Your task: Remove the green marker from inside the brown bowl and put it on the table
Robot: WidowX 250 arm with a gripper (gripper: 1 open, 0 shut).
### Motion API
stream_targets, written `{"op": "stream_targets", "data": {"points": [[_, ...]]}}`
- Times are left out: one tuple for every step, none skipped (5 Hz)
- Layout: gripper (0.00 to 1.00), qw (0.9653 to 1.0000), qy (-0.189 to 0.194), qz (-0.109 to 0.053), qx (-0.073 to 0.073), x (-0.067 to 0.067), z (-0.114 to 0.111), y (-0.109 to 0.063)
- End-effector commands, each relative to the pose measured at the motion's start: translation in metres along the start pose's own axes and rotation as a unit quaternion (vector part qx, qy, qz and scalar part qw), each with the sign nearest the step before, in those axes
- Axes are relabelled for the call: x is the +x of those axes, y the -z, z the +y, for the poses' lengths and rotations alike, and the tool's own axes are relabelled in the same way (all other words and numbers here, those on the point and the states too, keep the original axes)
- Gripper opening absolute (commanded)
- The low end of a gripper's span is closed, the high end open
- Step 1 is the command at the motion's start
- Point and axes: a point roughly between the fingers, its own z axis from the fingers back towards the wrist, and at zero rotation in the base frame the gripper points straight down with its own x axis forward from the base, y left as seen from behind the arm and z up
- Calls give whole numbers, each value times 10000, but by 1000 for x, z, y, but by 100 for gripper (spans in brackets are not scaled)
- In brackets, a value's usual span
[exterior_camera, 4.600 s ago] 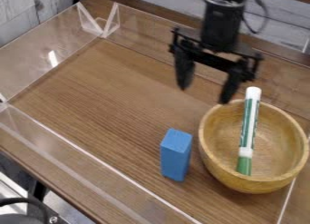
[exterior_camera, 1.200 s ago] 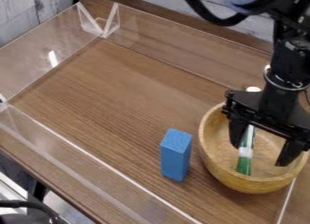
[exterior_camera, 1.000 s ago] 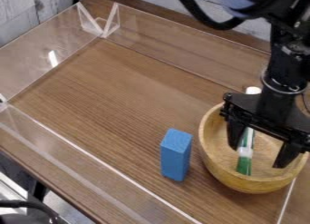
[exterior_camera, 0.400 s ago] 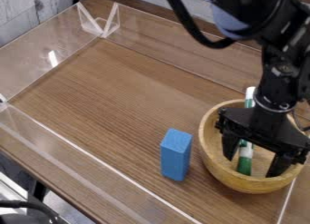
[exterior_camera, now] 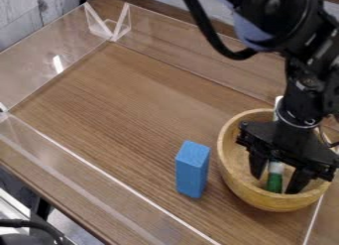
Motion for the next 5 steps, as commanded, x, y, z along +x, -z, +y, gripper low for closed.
{"op": "stream_targets", "data": {"points": [[0, 9999, 93, -131, -11, 5, -4, -12], [0, 9998, 126, -90, 95, 6, -4, -24], [0, 9997, 153, -122, 172, 8, -2, -38], [0, 9991, 153, -245, 300, 12, 2, -68], [0, 9987, 154, -365, 322, 16, 12, -85]]}}
